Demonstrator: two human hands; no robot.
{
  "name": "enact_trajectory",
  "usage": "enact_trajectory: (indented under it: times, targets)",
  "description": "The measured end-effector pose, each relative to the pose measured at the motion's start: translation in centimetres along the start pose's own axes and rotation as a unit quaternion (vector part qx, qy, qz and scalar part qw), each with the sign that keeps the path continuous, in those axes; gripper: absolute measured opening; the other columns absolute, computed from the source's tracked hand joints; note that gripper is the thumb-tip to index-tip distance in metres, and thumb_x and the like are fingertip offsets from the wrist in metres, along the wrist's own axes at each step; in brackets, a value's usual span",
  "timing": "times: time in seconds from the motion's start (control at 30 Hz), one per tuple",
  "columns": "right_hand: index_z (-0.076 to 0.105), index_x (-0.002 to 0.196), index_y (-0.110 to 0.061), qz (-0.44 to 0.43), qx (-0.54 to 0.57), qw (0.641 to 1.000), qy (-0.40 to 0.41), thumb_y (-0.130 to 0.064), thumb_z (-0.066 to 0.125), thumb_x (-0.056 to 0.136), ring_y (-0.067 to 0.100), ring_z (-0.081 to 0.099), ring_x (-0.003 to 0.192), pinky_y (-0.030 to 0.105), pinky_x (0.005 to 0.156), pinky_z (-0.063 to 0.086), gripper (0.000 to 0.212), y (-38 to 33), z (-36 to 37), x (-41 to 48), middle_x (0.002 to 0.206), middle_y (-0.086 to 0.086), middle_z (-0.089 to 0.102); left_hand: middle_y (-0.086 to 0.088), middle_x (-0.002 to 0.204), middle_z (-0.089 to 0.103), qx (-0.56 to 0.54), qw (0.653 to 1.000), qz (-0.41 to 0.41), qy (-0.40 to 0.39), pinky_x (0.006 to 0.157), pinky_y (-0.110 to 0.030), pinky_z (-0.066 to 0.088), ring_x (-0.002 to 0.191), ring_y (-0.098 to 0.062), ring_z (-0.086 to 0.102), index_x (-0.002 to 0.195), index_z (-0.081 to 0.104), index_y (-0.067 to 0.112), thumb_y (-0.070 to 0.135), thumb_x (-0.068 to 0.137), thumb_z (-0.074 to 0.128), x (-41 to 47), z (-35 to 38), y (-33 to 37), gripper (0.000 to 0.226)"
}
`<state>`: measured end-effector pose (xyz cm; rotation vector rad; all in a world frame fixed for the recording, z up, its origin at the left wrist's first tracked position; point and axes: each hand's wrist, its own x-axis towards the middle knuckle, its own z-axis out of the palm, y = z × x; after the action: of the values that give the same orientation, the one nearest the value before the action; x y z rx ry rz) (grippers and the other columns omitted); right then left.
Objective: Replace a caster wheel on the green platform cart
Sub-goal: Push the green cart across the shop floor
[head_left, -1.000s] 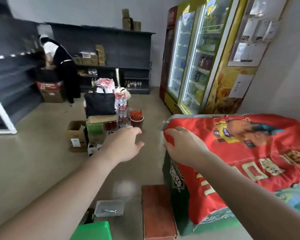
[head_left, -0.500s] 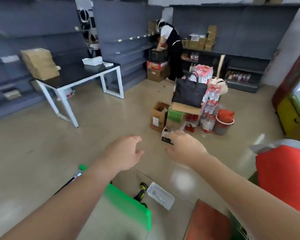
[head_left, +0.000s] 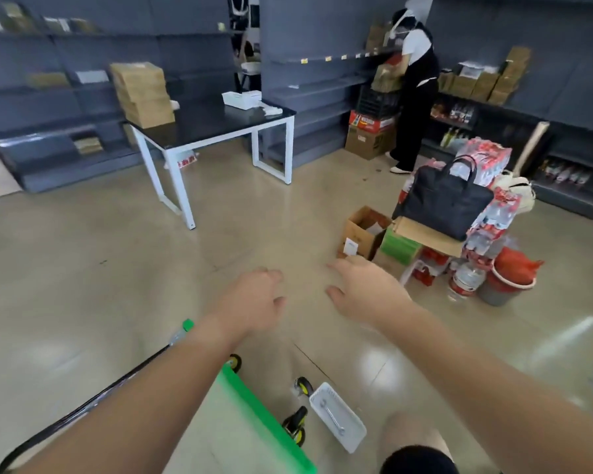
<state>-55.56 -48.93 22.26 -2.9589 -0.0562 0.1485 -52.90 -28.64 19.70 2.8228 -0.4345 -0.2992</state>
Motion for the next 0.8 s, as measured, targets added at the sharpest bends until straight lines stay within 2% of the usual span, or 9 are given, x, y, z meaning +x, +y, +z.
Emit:
enact_trajectory:
  times: [0.1,0.2,0.43,0.63,0.8]
  targets:
    - [0.040,0.148,-0.029,-0.040,-0.015,0.999,-0.001,-0.043,0.047,0.099,0.026,0.051,0.130,0.044,0.100,0.050,0.052,-1.8,0.1,3.4,0.145,0.002,0.049,-0.002,0.147,0.054,-0.019,0.999,-0.034,0.015,0.102,-0.032,0.045,0.134,-0.025,0.053,0.151,0.047,0.023,0.037,0.104,0.054,0.8,-0.7,-2.3,0.049]
    - [0.039,0.149,-0.029,-0.082,-0.006,0.997,-0.009,-0.042,0.048,0.099,0.025,0.048,0.132,0.040,0.101,0.047,0.052,-3.8,0.8,6.5,0.147,0.000,0.046,0.001,0.148,0.053,-0.034,0.996,-0.072,0.038,0.105,-0.039,0.048,0.134,-0.024,0.054,0.149,0.049,0.027,0.041,0.102,0.055,1.2,-0.5,-5.0,0.050]
    - [0.042,0.149,-0.029,-0.212,-0.015,0.977,-0.033,-0.043,0.050,0.099,0.022,0.045,0.135,0.037,0.106,0.043,0.052,-6.8,5.6,13.5,0.150,-0.004,0.044,0.000,0.145,0.054,-0.048,0.976,-0.192,0.093,0.102,-0.039,0.049,0.131,-0.026,0.055,0.147,0.051,0.026,0.043,0.101,0.057,2.2,2.6,-10.4,0.049]
    - [0.044,0.147,-0.023,-0.321,-0.036,0.941,-0.101,-0.040,0.047,0.101,0.029,0.050,0.130,0.038,0.102,0.045,0.049,-4.8,11.4,21.4,0.148,0.002,0.046,-0.002,0.145,0.052,-0.093,0.932,-0.336,0.098,0.102,-0.040,0.048,0.129,-0.028,0.055,0.147,0.051,0.025,0.040,0.102,0.056,5.3,9.5,-11.2,0.047]
    - [0.038,0.151,-0.029,-0.348,-0.025,0.921,-0.173,-0.042,0.046,0.102,0.029,0.054,0.125,0.034,0.093,0.045,0.050,0.2,18.1,25.1,0.144,0.003,0.053,-0.002,0.151,0.052,-0.159,0.892,-0.419,0.057,0.109,-0.036,0.043,0.136,-0.024,0.052,0.147,0.052,0.022,0.039,0.104,0.057,8.0,19.5,-8.8,0.047]
